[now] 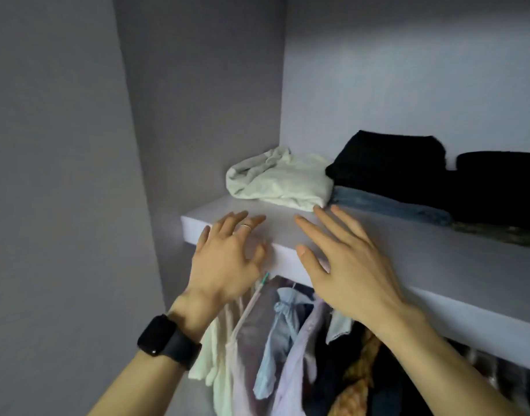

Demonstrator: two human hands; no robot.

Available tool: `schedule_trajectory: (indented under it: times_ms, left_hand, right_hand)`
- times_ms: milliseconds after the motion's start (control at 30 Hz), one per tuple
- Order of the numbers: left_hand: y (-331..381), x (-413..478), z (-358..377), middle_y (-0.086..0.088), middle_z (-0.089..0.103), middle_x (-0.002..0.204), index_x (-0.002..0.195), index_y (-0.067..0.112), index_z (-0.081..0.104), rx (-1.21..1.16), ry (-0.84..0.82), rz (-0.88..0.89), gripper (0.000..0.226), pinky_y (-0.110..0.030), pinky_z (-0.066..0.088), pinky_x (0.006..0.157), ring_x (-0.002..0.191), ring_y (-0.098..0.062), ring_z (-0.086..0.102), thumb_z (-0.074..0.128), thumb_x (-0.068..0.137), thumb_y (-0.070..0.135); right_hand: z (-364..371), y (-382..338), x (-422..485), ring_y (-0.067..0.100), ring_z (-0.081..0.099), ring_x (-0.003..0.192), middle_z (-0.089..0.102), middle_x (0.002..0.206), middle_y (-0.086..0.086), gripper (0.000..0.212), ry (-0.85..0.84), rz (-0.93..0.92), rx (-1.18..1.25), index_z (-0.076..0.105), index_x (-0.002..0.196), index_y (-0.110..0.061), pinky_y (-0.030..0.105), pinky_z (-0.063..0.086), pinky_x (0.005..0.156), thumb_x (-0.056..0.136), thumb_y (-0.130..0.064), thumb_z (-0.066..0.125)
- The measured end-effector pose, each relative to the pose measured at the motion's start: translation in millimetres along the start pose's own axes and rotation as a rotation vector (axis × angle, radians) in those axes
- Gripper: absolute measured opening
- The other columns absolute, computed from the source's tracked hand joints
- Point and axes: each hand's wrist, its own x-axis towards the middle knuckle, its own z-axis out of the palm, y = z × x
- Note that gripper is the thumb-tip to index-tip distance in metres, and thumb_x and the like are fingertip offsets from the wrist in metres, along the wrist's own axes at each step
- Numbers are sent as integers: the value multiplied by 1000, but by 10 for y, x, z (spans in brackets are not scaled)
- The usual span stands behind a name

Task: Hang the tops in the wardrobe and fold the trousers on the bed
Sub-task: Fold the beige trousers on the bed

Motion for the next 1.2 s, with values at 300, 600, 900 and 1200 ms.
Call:
schedule_trajectory:
  times_ms: [300, 600, 900, 1200]
  left_hand:
    - [-1090, -2669, -800, 17, 48, 148, 144, 42, 48, 298, -70, -509, 60, -34, 27, 117, 146, -14, 32, 28, 91, 60]
    - [-1730, -5130, -1989, 18, 62, 131, 134, 40, 58, 510, 33, -1120, 40, -31, 40, 105, 133, -12, 49, 56, 95, 44]
    - [-2630, -6211, -3122, 10, 59, 138, 139, 39, 52, 498, 85, -1415, 40, -37, 39, 106, 133, -18, 48, 49, 99, 42]
    - [-3466, -6389, -4367, 4, 61, 132, 130, 34, 59, 587, 167, -1430, 35, -46, 47, 100, 124, -24, 54, 49, 96, 40]
  right_hand:
    - [982, -1637, -1069, 21, 54, 128, 69, 122, -11, 38, -48, -263, 611, 68, 130, -27, 42, 47, 102, 100, -41, 50]
    - [1445, -4066, -2199, 10, 56, 113, 68, 114, -19, 37, -532, -649, 946, 68, 128, -32, 33, 55, 88, 96, -41, 51]
    - [1493, -6186, -2157, 18, 59, 111, 70, 115, -10, 42, -620, -803, 969, 74, 117, -31, 38, 54, 90, 94, -49, 44]
    - [1479, -7936, -1629, 18, 48, 125, 64, 130, -7, 34, -651, -853, 994, 66, 131, -32, 37, 46, 100, 101, -41, 52]
